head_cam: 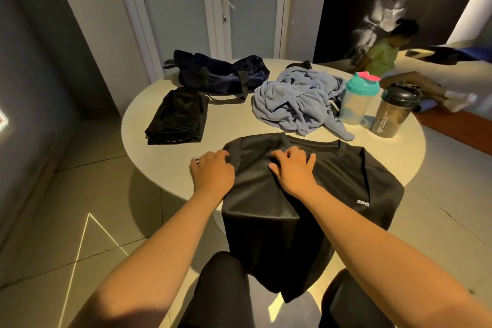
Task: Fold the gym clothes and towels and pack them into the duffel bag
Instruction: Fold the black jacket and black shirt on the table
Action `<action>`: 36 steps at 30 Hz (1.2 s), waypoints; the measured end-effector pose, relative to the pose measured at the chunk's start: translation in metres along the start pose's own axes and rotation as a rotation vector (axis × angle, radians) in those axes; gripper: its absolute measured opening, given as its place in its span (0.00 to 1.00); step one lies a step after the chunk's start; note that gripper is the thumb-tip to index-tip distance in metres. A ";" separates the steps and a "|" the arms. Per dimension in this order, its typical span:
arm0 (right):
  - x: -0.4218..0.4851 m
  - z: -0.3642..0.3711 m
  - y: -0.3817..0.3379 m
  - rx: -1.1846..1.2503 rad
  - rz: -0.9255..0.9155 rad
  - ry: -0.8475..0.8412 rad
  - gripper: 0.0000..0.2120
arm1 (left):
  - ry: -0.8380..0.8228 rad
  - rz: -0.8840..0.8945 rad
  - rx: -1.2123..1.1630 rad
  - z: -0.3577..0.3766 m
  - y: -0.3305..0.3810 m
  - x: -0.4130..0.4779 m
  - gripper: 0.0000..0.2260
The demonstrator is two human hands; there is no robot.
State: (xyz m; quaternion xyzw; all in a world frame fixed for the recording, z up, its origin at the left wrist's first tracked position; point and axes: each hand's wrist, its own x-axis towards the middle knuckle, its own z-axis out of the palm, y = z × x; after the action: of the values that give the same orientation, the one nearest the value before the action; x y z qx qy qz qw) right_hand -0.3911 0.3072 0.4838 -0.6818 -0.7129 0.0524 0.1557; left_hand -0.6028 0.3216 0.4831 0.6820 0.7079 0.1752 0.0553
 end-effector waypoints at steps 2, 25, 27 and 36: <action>0.003 0.002 -0.021 0.006 -0.002 -0.059 0.20 | 0.012 0.167 -0.095 0.002 0.010 -0.003 0.15; -0.001 0.018 -0.065 0.068 0.002 -0.194 0.34 | 0.036 0.226 0.027 -0.019 -0.018 -0.030 0.14; 0.001 0.015 -0.053 0.141 -0.005 -0.108 0.29 | -0.027 0.204 -0.020 -0.009 -0.024 -0.028 0.17; -0.014 0.008 -0.009 0.115 0.035 -0.002 0.23 | -0.081 0.059 -0.076 0.004 -0.016 -0.024 0.27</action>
State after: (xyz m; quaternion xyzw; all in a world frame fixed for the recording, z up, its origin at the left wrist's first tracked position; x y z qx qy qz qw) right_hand -0.4020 0.2940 0.4773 -0.6839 -0.6969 0.0968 0.1930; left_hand -0.6149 0.2988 0.4704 0.7065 0.6775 0.1758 0.1047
